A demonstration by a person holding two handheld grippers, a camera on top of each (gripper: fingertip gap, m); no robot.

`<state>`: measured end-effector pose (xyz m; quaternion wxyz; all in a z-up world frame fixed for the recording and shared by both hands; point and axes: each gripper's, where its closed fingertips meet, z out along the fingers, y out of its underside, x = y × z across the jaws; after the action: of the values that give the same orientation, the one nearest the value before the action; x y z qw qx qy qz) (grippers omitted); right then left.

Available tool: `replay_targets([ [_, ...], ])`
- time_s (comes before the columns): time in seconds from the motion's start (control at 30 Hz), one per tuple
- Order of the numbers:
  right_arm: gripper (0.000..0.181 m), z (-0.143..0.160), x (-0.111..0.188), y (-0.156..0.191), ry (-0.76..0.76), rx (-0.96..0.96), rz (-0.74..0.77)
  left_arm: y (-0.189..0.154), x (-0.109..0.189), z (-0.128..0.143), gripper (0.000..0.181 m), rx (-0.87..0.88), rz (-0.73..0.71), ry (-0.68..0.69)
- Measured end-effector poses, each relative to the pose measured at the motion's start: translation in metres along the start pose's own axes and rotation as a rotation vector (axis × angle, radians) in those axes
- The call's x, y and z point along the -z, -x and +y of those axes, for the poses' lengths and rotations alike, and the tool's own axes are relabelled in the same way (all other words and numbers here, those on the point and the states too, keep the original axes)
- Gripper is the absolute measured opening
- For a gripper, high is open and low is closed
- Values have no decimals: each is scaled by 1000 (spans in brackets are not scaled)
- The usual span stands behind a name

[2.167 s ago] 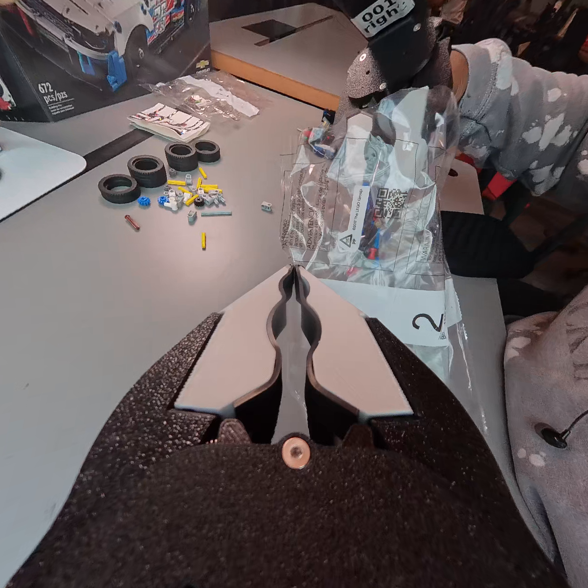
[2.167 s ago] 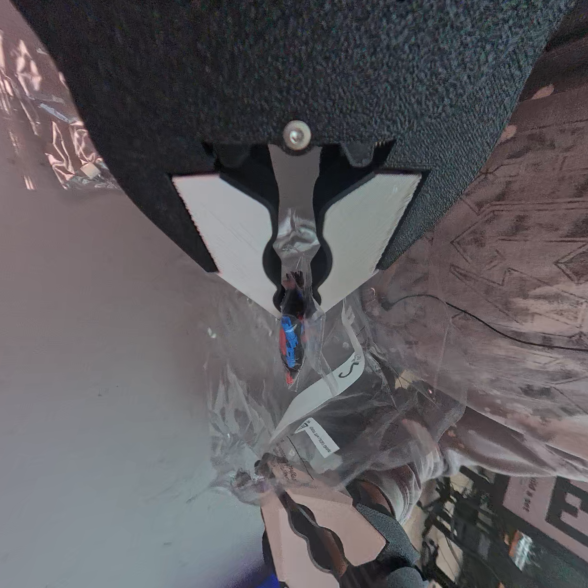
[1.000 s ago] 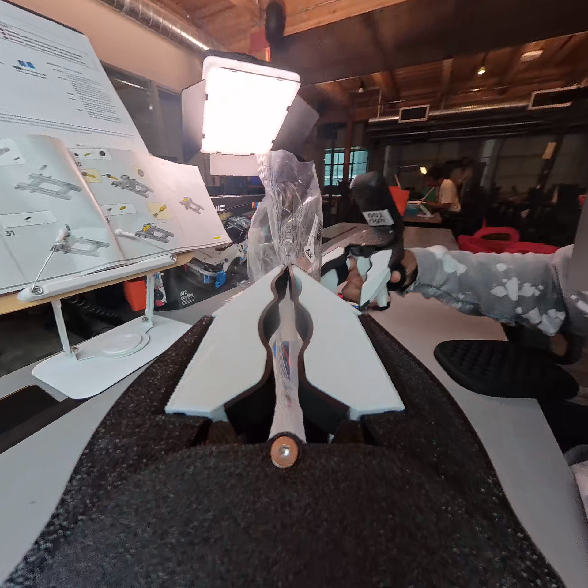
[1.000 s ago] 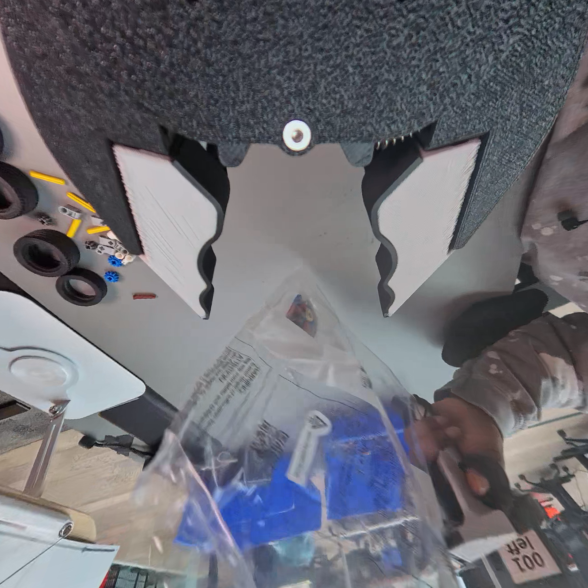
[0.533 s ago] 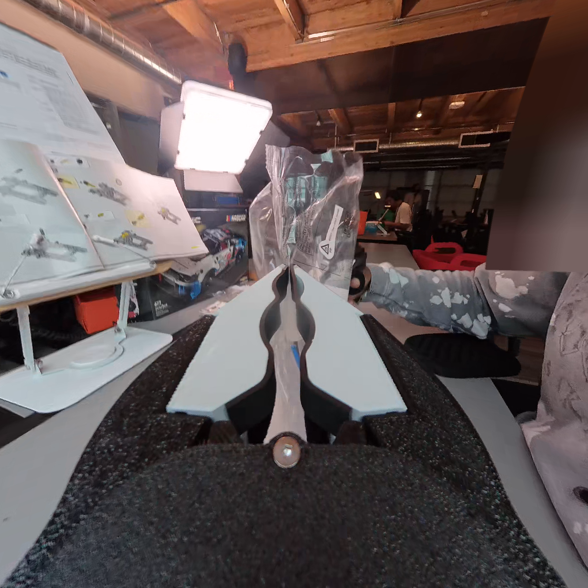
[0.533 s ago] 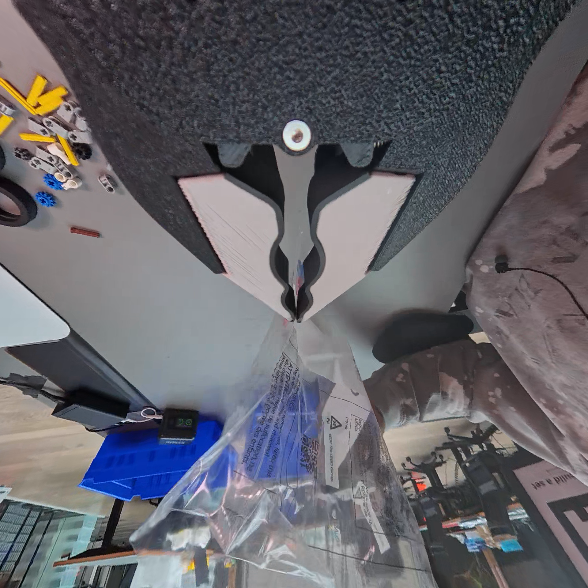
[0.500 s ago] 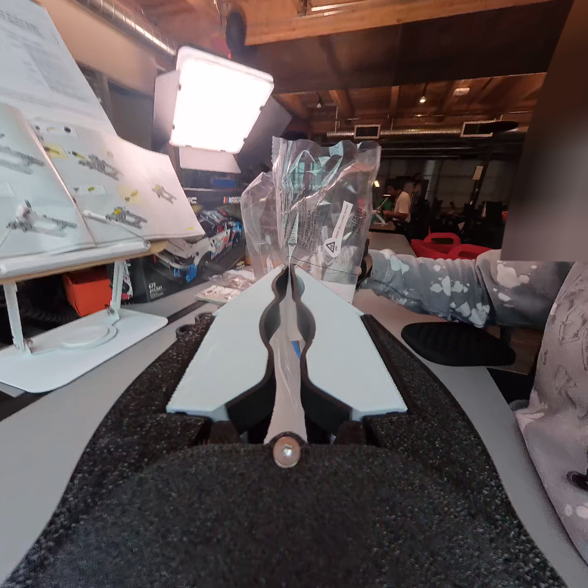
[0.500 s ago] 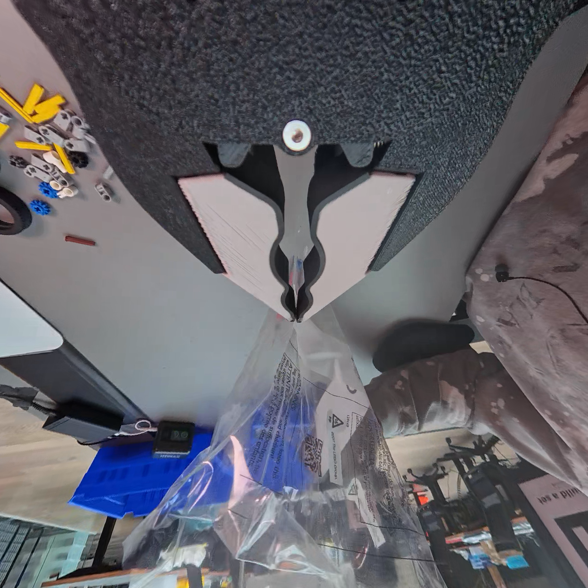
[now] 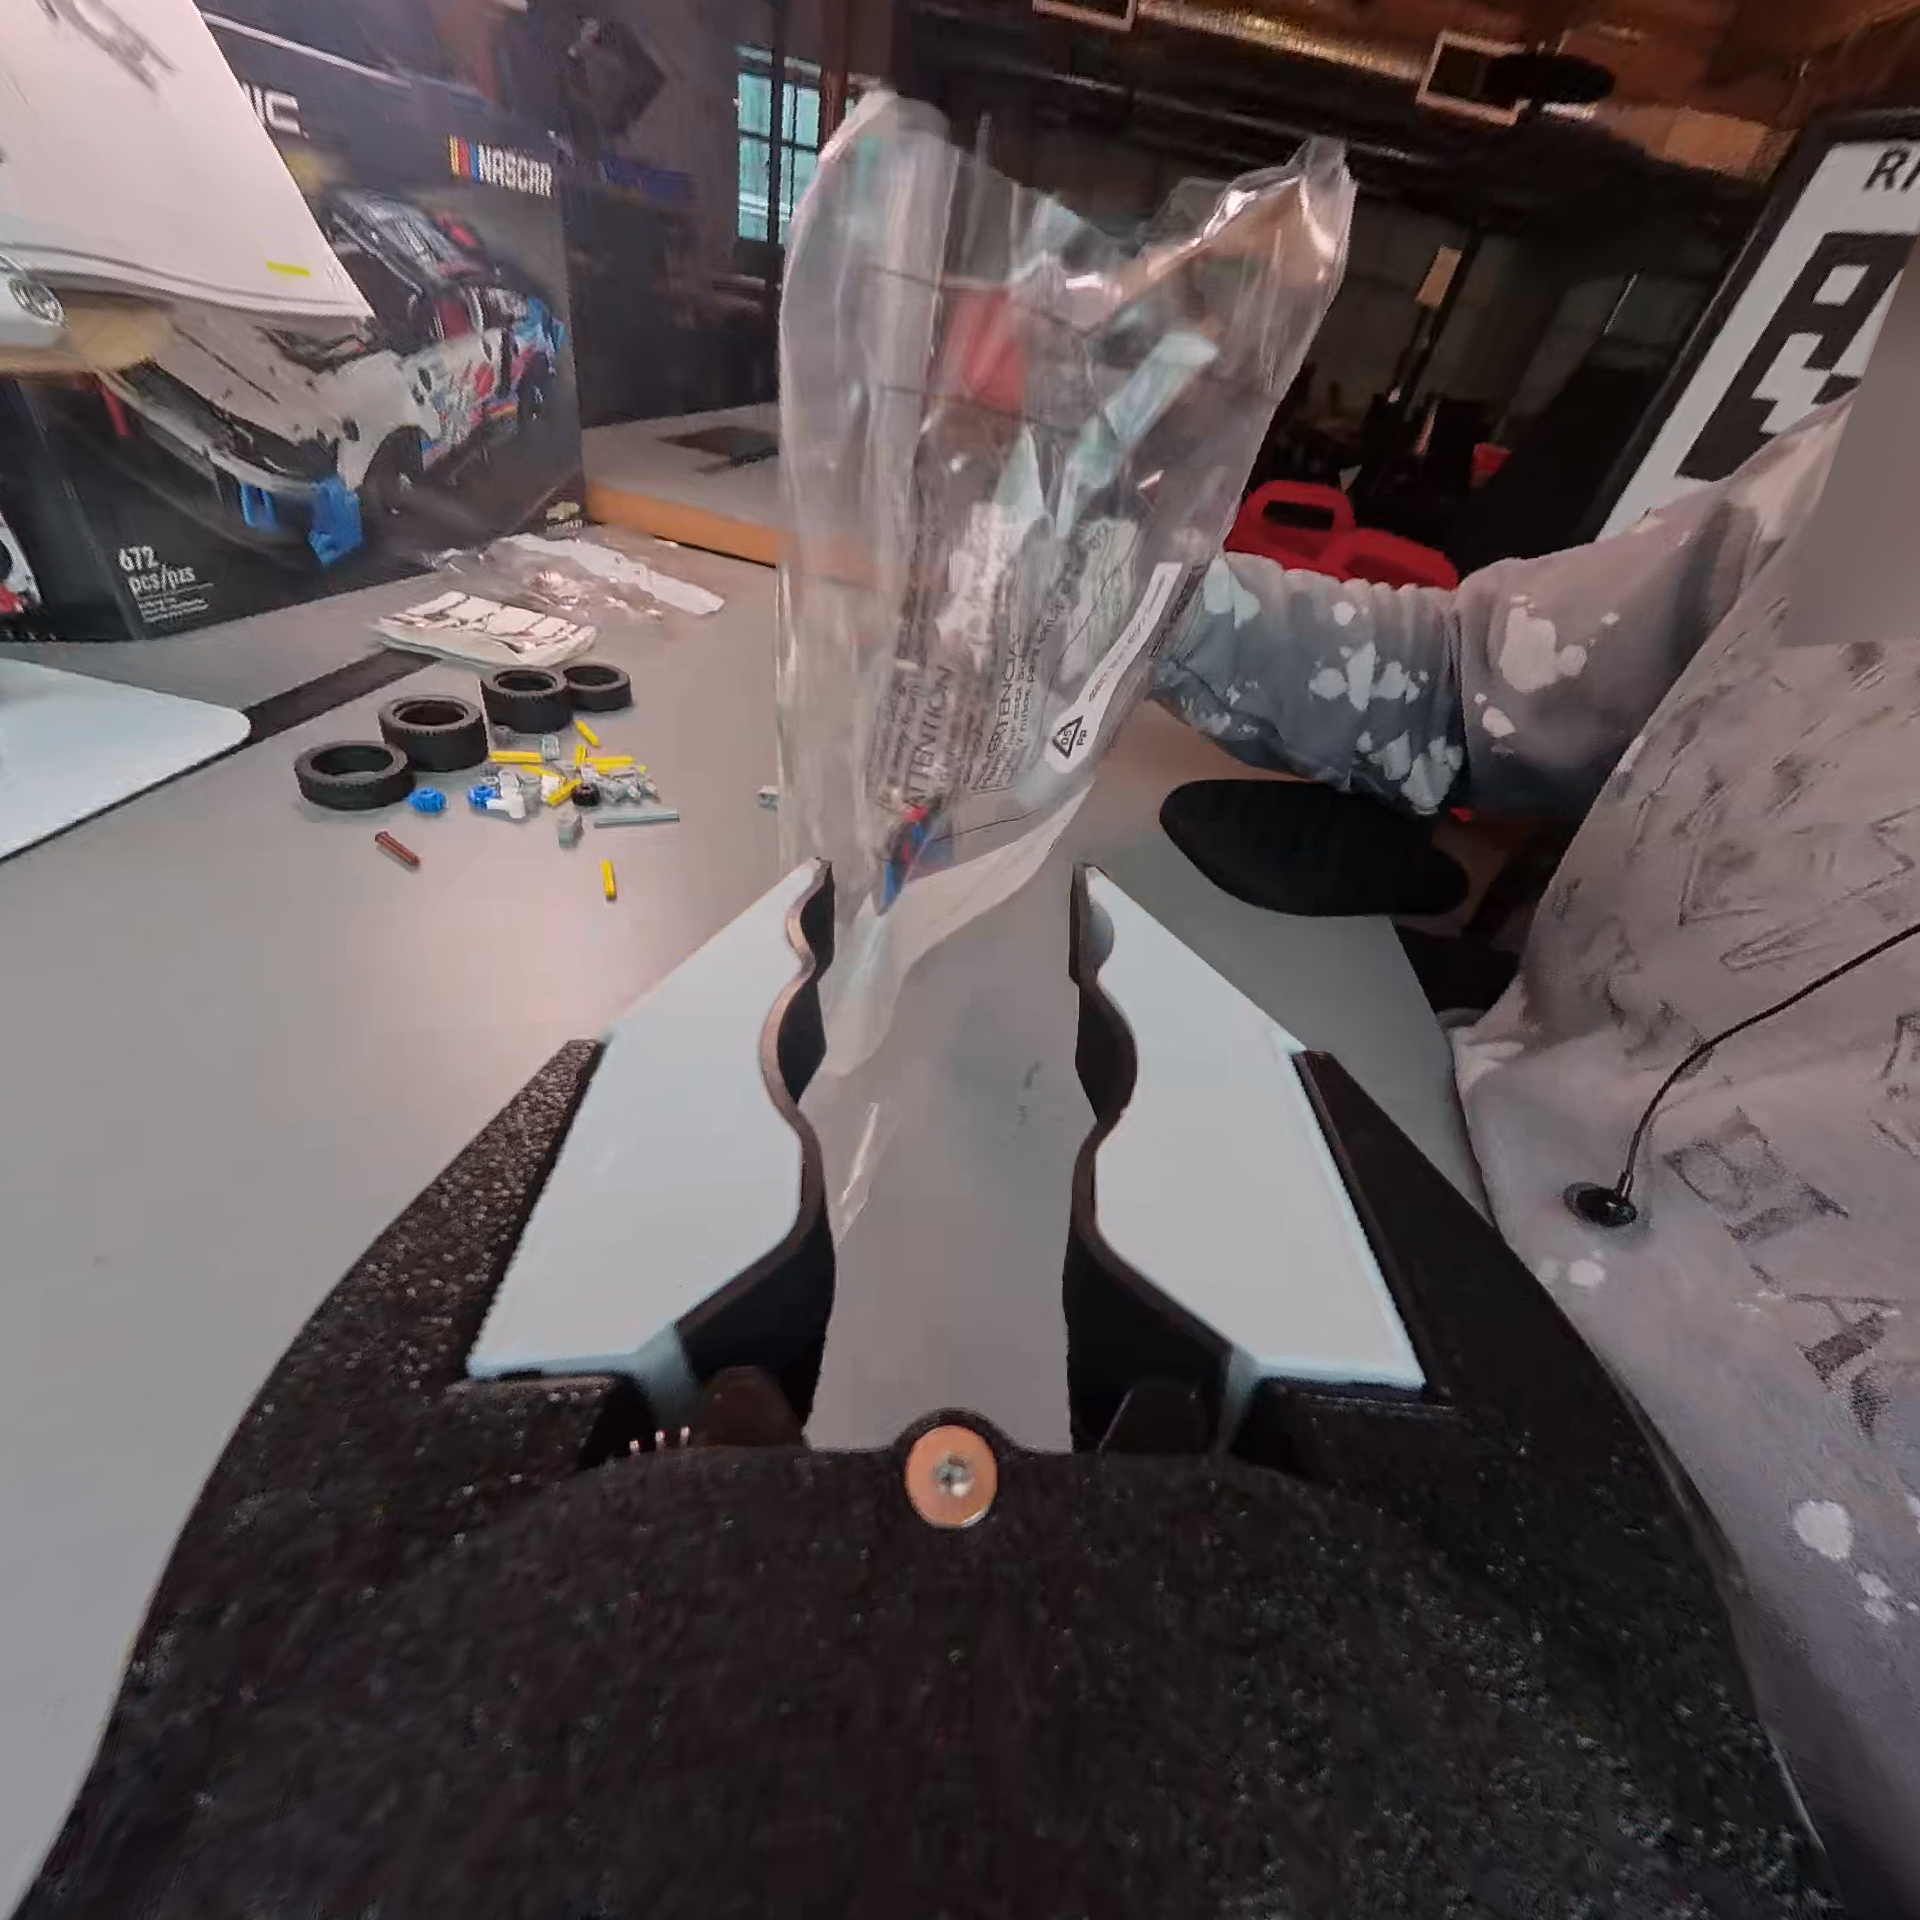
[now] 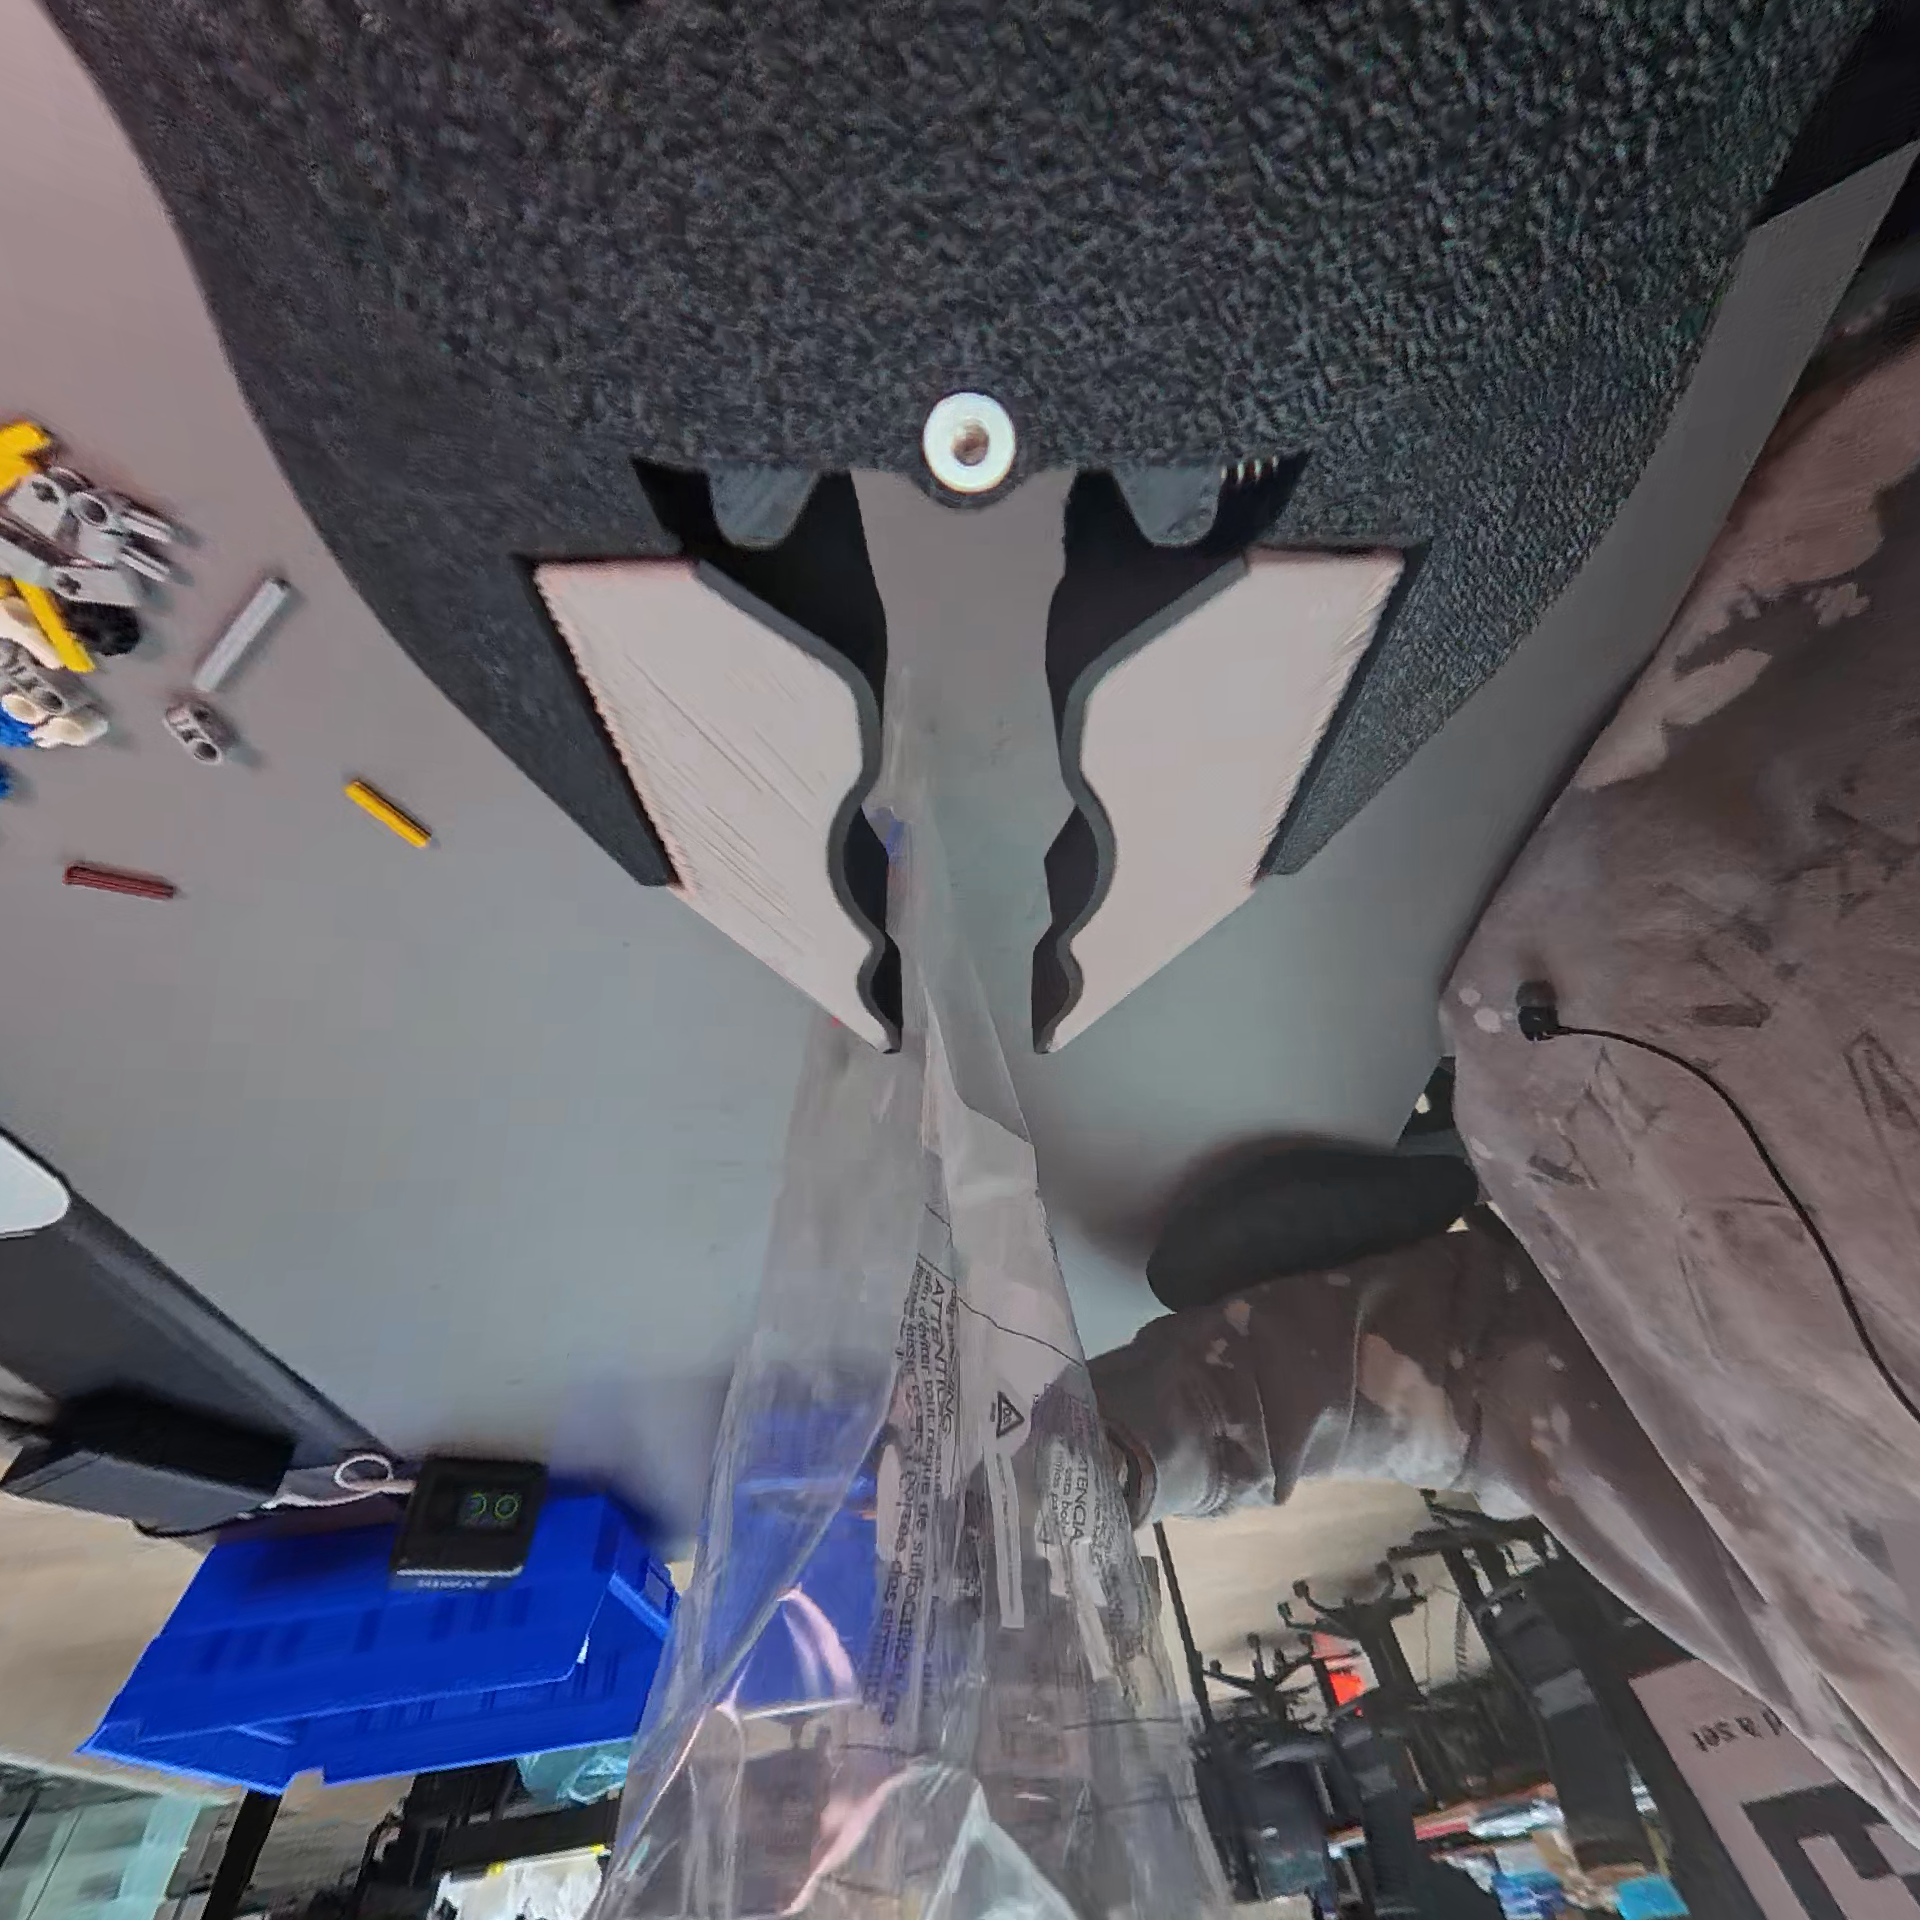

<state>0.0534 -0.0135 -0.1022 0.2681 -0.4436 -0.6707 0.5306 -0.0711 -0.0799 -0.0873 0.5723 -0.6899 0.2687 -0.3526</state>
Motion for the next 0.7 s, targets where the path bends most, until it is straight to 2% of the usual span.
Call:
replay_targets([
  [0.13, 40, 5, -9, -3, 33, 36, 43, -1, -4, 1, 39, -12, 20, 18],
  [0.17, 33, 4, -10, -6, 32, 38, 56, 2, -3, 2, 40, -9, 21, 14],
  [0.23, 1, 4, -10, -13, 29, 42, 81, 7, -1, 7, 37, 19, 21, 22],
  [0.3, 0, 0, -7, -16, 5, 43, 92, 8, -3, 20, 10, 20, 23, 92],
  [0.37, 0, -14, -1, -16, -46, 35, 89, 7, -3, 6, 0, -12, -4, 53],
  [0.47, 0, -41, 10, -15, -113, 17, 88, -1, 0, -29, 1, 2, 15, -17],
  [0.5, 1, -44, 12, -14, -108, 25, 96, -4, 0, -31, 3, -5, 24, -2],
  [0.53, 7, -43, 12, -14, -89, 31, 103, -4, -2, -26, 12, -11, 25, 31],
  [0.6, 28, -27, 8, -13, -30, -4, 87, 1, -5, -5, 37, 13, 23, 103],
  [0.7, 37, 6, -2, -14, 33, -56, 82, 1, -13, 32, 52, 94, 61, 182],
])
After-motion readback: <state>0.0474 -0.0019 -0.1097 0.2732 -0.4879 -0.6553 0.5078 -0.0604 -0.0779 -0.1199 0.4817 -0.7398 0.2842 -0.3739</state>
